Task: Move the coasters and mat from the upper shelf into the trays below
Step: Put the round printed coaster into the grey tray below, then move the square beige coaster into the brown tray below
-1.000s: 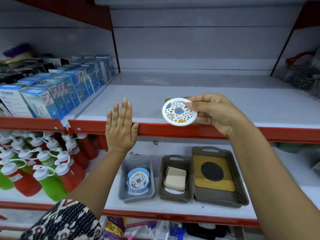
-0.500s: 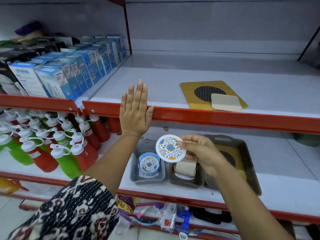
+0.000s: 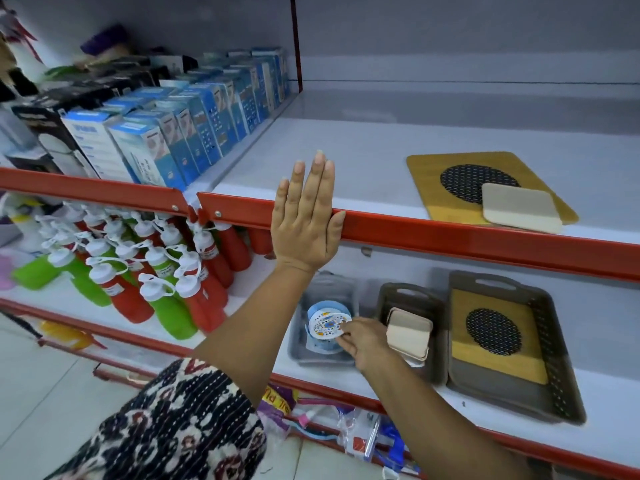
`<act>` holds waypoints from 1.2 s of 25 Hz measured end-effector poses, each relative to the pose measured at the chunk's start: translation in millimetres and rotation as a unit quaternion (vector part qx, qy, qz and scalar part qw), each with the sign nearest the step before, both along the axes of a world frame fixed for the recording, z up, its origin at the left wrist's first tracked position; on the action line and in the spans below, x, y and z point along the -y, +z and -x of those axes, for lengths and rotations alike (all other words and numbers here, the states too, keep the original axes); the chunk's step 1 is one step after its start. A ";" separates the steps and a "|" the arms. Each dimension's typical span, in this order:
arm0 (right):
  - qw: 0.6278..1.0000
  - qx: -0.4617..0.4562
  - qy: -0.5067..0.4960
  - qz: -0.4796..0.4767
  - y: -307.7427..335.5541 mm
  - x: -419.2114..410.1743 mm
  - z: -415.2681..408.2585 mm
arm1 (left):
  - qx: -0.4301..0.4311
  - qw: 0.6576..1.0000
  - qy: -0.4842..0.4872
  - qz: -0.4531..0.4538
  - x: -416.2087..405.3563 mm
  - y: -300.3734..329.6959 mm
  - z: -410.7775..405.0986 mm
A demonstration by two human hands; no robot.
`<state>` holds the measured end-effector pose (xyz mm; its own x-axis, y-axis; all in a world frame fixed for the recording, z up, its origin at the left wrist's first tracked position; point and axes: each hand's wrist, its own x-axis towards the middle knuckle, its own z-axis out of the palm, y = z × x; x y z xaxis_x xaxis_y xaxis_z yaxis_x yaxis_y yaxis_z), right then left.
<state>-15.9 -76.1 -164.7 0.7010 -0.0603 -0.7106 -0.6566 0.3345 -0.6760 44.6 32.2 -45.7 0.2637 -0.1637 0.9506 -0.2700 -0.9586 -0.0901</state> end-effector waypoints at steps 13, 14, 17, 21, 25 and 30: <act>0.999 0.016 0.038 0.028 -10.0 5.0 17.5 | -0.015 0.999 0.033 -0.019 2.0 5.5 5.3; 0.998 0.041 0.052 0.020 -6.7 9.0 25.5 | -0.022 0.999 0.038 -0.016 1.5 6.5 6.1; 0.945 0.193 0.176 0.195 8.6 25.0 57.7 | -0.041 0.998 0.050 -0.007 2.6 7.8 10.4; 0.697 0.376 0.346 0.504 17.8 58.1 88.8 | -0.052 0.997 0.050 -0.024 1.9 12.0 14.7; 0.497 0.436 0.324 0.677 44.3 88.9 92.2 | -0.064 0.996 0.050 -0.027 0.8 15.5 16.7; 0.403 0.498 0.185 0.746 129.6 115.4 65.4 | -0.050 0.998 0.048 -0.011 -0.1 12.5 10.7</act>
